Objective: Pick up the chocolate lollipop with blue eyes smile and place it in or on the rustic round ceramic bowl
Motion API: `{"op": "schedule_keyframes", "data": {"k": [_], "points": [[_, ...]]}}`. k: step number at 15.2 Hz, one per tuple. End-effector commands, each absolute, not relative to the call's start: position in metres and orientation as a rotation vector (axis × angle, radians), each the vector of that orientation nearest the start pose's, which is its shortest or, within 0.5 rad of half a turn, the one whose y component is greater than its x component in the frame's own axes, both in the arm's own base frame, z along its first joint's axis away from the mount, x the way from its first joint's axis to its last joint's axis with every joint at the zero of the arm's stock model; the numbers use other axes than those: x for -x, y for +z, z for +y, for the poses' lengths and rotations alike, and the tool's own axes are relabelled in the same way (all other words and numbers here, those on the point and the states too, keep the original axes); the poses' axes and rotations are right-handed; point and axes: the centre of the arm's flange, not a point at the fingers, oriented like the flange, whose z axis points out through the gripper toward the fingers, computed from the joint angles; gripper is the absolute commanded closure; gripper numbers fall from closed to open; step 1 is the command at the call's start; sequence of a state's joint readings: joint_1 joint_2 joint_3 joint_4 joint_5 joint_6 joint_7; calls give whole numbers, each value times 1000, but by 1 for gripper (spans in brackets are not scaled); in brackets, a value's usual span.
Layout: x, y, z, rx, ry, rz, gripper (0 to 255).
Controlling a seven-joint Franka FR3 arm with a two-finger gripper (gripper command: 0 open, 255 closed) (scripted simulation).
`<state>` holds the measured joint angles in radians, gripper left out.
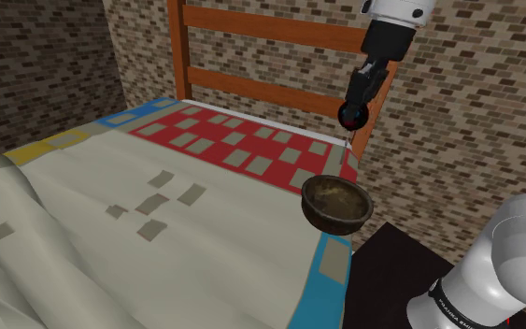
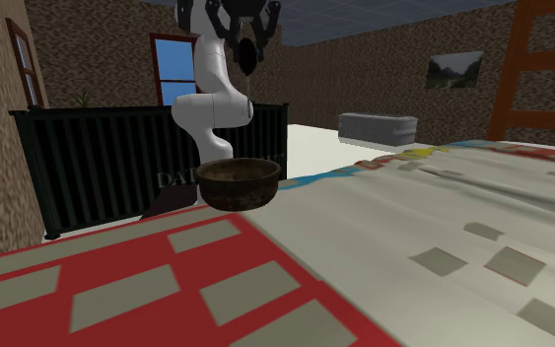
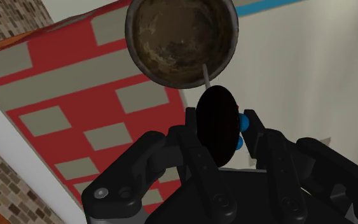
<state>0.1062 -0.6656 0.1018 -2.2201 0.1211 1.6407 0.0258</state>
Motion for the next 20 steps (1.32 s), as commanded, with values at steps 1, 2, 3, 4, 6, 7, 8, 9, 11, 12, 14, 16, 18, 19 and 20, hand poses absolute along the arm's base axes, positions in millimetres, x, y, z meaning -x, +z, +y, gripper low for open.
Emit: {"op": "schedule_keyframes", "data": {"k": [1,2,3,4,6,7,8,9,11,12,14,16,18,19,20], "points": [[-317,628,67,3062,-117,-247,255],[-317,622,67,3062,-117,-247,255],[-317,617,67,3062,-117,-247,255],[-317,612,67,3062,-117,-247,255],[-317,601,67,3062,-117,-247,255],[-317,596,67,3062,-117,-247,255],[-317,591,67,3062,-117,-247,255],[-317,585,67,3062,-117,-247,255],[-317,575,67,3062,-117,-247,255],[-317,570,67,3062,-117,-247,255],[-317,559,67,3062,-117,-247,255],[-317,549,67,3062,-117,-247,255],[-317,538,67,3062,-117,-247,255],[-317,533,67,3062,-117,-247,255],[-317,527,67,3062,-117,-247,255]]}}
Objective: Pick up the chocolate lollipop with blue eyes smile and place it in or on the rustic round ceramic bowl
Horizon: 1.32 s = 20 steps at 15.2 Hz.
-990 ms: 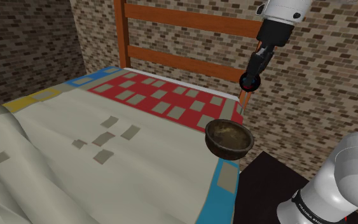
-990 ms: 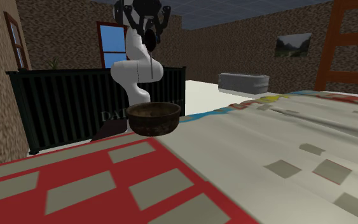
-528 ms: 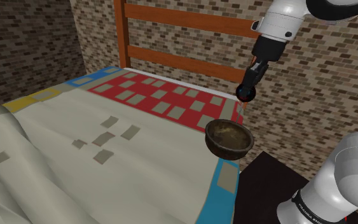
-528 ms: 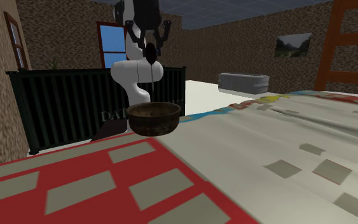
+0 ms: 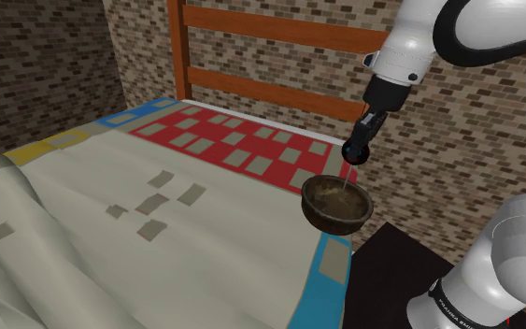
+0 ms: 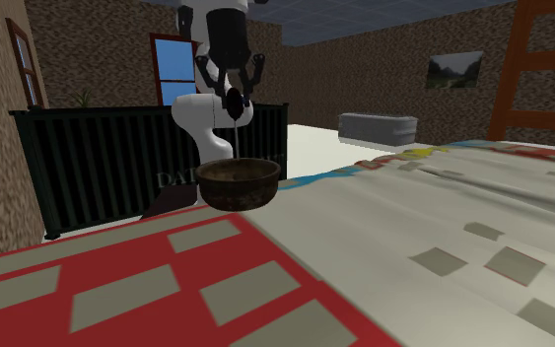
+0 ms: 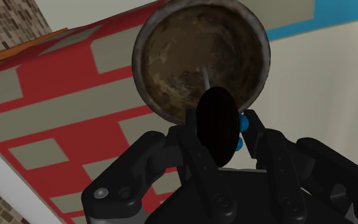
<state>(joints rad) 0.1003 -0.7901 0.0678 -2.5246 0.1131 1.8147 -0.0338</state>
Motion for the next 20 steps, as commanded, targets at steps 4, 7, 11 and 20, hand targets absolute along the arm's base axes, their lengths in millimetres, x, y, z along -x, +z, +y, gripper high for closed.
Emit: {"op": "schedule_keyframes", "data": {"k": [4,7,11,20], "points": [[-317,511,67,3062,-117,-247,255],[-317,511,67,3062,-117,-247,255],[-317,511,67,3062,-117,-247,255],[-315,551,64,3062,-117,-247,0]]}}
